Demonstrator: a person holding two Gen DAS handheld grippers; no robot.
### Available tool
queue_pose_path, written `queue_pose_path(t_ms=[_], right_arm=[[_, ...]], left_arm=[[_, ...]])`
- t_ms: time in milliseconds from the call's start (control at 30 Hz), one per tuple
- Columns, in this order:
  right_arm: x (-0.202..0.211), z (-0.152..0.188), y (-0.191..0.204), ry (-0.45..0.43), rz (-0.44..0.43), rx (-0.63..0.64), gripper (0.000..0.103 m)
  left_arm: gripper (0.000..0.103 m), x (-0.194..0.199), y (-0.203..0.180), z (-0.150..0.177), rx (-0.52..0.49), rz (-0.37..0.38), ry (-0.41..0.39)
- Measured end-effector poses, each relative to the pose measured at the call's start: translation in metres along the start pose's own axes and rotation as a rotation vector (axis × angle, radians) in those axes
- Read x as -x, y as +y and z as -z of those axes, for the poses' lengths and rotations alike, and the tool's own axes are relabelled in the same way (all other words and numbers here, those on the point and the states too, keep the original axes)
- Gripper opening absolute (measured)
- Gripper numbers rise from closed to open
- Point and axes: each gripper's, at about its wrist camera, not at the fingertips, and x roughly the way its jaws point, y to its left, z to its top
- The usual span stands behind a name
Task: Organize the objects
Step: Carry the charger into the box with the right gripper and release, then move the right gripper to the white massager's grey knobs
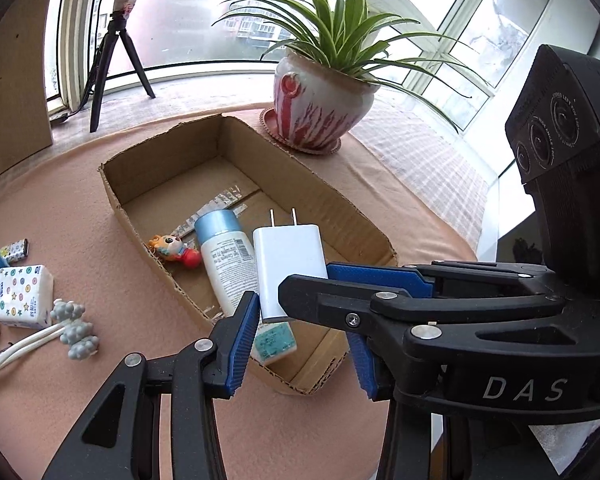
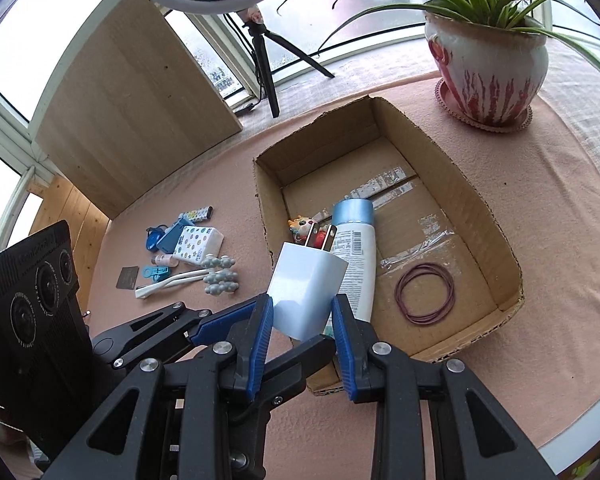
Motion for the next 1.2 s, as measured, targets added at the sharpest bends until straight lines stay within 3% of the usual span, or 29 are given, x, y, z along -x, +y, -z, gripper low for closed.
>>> queue_pose_path(t_ms=[33,100,133,167,200,233,533,867,1033,1200], right_arm=[[-0.001,-0.001,-0.003,0.001,0.001,-0.002,0.028],[-0.002,-0.002,-0.007,0.005,0.002,0.006,0.028],[-0.003,-0.002,-0.008,0.003,0.014,0.009,0.029],[-0.003,-0.002,-0.009,0.003,0.026,0.011,0.036],[-0.004,-0.002,-0.009,0.002,0.032,0.013,0.044],[-0.004,-0.002,-0.009,-0.006,0.033,0.013,0.045],[-0.018,-0.012,0.020,0.006,-0.018,0.077,0.045],[-0.073,-0.025,0.086,0.086,-0.079,0.161,0.045],[-0.104,-0.032,0.109,0.126,-0.077,0.183,0.045],[-0.136,-0.041,0.116,0.161,-0.022,0.166,0.045]], left_arm=[[0.047,-0.003,0.000,-0.001,0.000,-0.004,0.003],[0.064,-0.005,0.001,-0.001,0.009,-0.026,0.007],[0.067,-0.004,0.002,0.000,0.014,-0.037,0.004],[0.069,-0.003,0.005,0.000,0.019,-0.045,0.001],[0.069,-0.001,0.008,0.001,0.026,-0.053,0.000],[0.069,0.002,0.012,0.002,0.034,-0.065,-0.005],[0.068,0.053,0.078,0.037,0.192,-0.170,-0.046],[0.068,0.128,0.166,0.105,0.414,-0.311,-0.092],[0.068,0.153,0.192,0.131,0.487,-0.340,-0.107],[0.068,0.172,0.208,0.151,0.524,-0.359,-0.112]])
